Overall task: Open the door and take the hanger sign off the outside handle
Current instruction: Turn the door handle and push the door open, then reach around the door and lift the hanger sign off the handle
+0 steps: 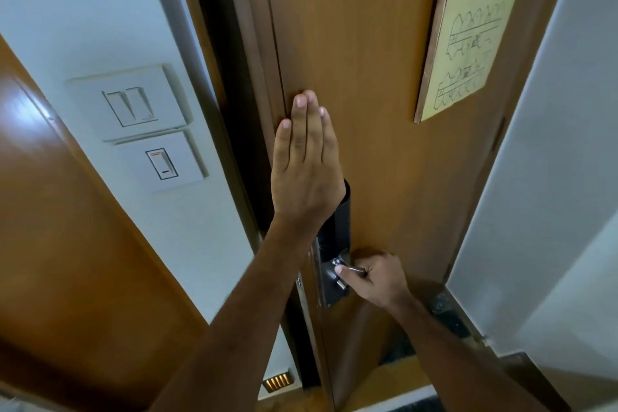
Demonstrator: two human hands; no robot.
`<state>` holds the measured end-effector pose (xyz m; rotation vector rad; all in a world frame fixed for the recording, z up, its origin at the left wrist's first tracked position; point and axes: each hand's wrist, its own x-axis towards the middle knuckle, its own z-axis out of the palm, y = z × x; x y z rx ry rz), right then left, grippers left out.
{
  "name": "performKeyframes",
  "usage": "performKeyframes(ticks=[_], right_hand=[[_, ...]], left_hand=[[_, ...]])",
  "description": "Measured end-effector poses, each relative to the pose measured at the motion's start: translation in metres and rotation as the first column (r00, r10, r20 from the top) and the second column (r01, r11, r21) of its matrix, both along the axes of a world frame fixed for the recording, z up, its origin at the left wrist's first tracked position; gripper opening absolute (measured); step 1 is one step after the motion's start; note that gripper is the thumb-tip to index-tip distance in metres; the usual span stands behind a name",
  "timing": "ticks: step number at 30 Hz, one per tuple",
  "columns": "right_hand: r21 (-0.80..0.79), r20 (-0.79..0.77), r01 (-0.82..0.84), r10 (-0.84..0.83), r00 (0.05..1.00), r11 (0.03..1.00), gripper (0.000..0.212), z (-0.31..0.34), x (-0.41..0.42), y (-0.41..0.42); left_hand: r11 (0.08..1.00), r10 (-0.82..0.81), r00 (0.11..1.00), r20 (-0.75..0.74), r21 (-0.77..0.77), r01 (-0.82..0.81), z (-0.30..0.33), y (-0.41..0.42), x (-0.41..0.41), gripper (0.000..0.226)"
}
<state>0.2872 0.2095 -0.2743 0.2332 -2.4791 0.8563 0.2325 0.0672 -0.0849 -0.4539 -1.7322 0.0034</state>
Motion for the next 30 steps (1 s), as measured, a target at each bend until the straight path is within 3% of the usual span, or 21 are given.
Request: performKeyframes(ticks=[4,14,20,25,27,30], right_hand=[[-0.045,0.031,0.025,-0.024,0.999,0.999,0.080,-0.006,0.018,0.011],[-0.127,-0.006,0.202,-0.204,0.979,0.971,0.063,-0.014,0.062,0.029],[-0.329,0.017,0.300,-0.312,0.950,0.896,0.047,-0.014,0.091,0.037],[-0.313,0.064,0.377,-0.377,0.924,0.872,0.048,-0.008,0.114,0.050],[-0.305,0.054,0.395,-0.399,0.915,0.866,0.043,-0.005,0.123,0.052],[-0.309,0.096,0.418,-0.409,0.907,0.854,0.039,-0.001,0.134,0.056]], left_hand=[[0.991,-0.132,0.991,-0.012,-0.012,0.132,-0.009,0.007,0.026,0.053],[0.896,-0.412,0.909,0.063,-0.154,0.417,-0.059,0.010,0.074,0.066],[0.733,-0.641,0.752,0.151,-0.170,0.659,-0.072,0.017,0.105,0.068],[0.621,-0.714,0.665,0.218,-0.241,0.746,-0.091,0.013,0.114,0.087],[0.558,-0.765,0.587,0.267,-0.182,0.810,-0.099,0.009,0.113,0.079],[0.490,-0.845,0.413,0.341,0.179,0.853,-0.120,-0.002,0.101,0.067]])
